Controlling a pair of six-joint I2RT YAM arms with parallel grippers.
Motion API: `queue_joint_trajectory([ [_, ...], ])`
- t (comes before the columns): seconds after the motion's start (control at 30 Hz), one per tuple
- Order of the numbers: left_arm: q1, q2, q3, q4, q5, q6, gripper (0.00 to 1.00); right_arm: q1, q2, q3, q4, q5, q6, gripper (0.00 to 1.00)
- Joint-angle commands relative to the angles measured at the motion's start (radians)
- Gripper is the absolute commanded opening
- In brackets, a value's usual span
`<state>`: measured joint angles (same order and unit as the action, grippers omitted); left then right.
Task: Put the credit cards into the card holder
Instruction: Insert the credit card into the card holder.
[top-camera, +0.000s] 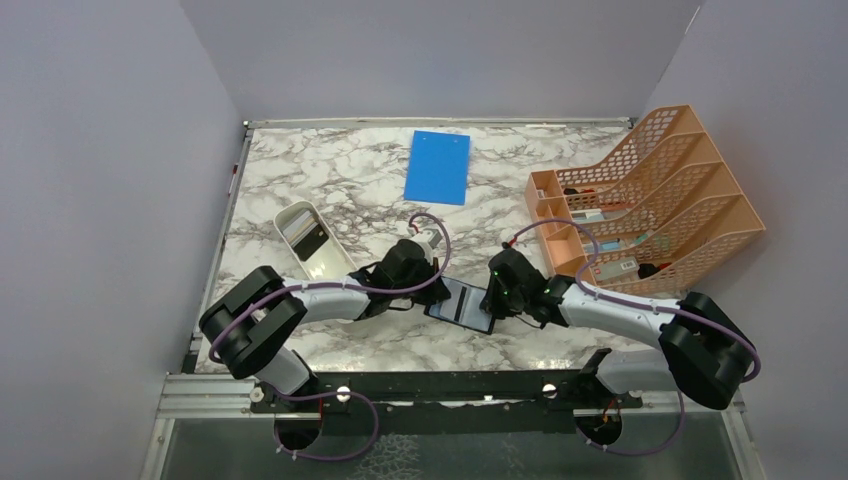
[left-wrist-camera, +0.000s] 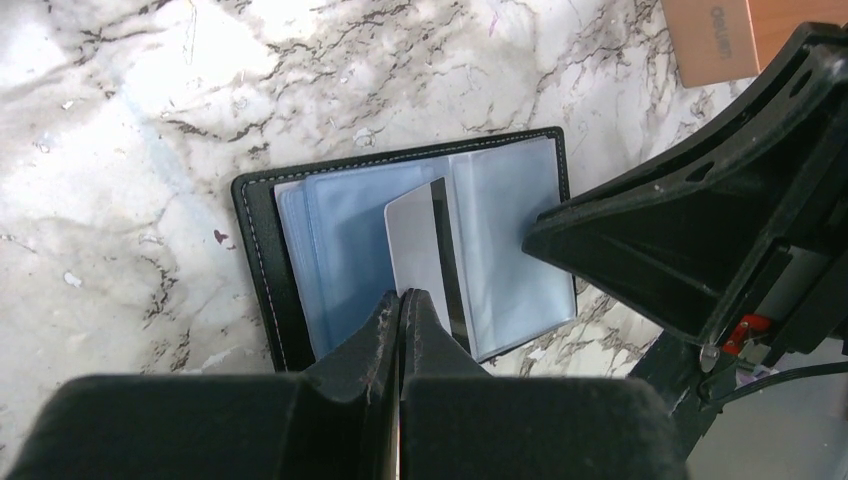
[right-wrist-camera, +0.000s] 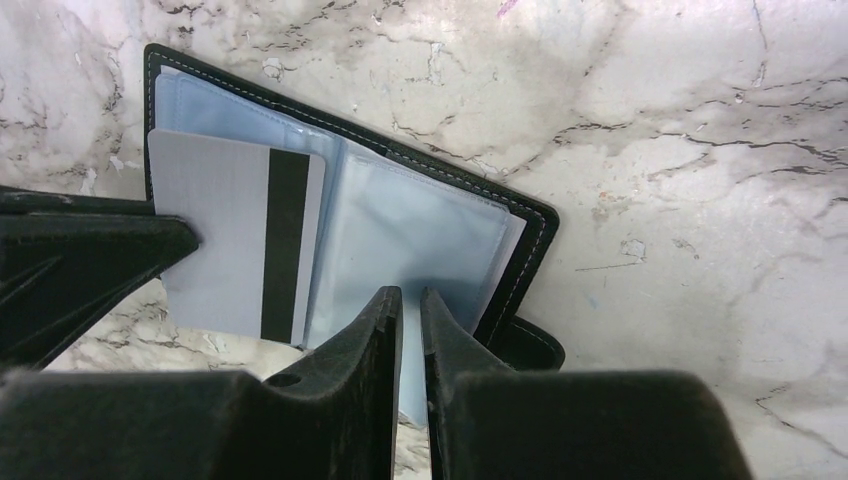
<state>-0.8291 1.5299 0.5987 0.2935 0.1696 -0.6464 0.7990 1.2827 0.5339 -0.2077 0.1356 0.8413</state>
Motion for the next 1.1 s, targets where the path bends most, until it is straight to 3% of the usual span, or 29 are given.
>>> queue_joint_trajectory([
  [0.0, -0.004, -0.022, -0.038, -0.024, -0.047, 0.033, 0.0, -0.004, -0.01, -0.006, -0.147, 0.087, -0.007, 0.19],
  [1.07, -0.004, 0.048, -0.011, 0.166, 0.082, 0.112, 0.0, -0.004, 0.015, -0.026, -0.131, 0.081, -0.012, 0.18],
])
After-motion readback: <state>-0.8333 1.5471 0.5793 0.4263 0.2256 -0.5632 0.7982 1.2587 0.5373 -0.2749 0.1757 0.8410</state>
